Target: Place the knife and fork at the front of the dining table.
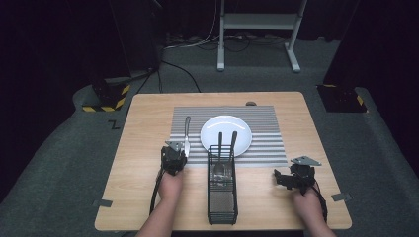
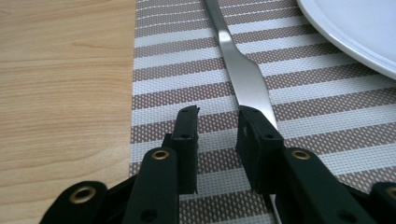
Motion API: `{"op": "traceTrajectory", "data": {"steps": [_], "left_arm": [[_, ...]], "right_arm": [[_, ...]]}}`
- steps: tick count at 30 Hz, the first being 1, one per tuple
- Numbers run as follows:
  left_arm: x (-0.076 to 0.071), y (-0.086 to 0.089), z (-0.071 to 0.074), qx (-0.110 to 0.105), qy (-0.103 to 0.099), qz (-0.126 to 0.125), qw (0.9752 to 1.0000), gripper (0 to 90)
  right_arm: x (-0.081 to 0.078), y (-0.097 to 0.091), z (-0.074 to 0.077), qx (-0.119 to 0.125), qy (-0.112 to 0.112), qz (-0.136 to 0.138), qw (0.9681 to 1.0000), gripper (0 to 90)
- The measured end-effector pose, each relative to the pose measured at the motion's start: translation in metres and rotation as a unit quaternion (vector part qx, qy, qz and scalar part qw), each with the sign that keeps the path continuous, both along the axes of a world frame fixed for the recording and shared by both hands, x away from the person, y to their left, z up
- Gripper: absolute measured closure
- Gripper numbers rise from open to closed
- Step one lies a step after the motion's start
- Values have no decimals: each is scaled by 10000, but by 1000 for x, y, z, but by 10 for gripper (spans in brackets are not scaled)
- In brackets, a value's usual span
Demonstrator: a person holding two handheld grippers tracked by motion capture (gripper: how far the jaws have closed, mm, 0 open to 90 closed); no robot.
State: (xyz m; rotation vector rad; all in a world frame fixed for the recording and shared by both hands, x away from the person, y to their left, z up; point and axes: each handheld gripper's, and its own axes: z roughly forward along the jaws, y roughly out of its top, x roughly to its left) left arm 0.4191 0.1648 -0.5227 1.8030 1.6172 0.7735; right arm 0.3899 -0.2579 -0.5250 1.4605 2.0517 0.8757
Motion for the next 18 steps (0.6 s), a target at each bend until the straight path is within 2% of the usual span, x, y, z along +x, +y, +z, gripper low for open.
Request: {"op": "traceTrajectory", "data": {"steps": [2,3,5,9,12,14,17,18], "left_arm": [[-1,2,1,-36,23,-10,10000,646],[-2,4,1,-63,32,-18,10000,606],[-6,9,3,-112,-61,29,9999,586],[-18,28,9,-227,-210,130,9994,485],[-29,44,8,-268,-128,163,9994,393],[-37,55,7,-204,-48,166,9996,329],[-49,72,3,-266,57,199,9994,215],[-53,77,2,-300,81,218,9993,215]], "right_arm": [[0,0,0,0,0,0,10000,103],[0,0,0,1,0,-1,10000,103],[0,0,0,1,0,-1,10000,103],[0,0,0,1,0,0,10000,103],[0,0,0,2,1,0,10000,103],[0,0,0,2,0,3,10000,104],[0,0,0,7,2,6,10000,104],[0,0,0,7,2,6,10000,104]]}}
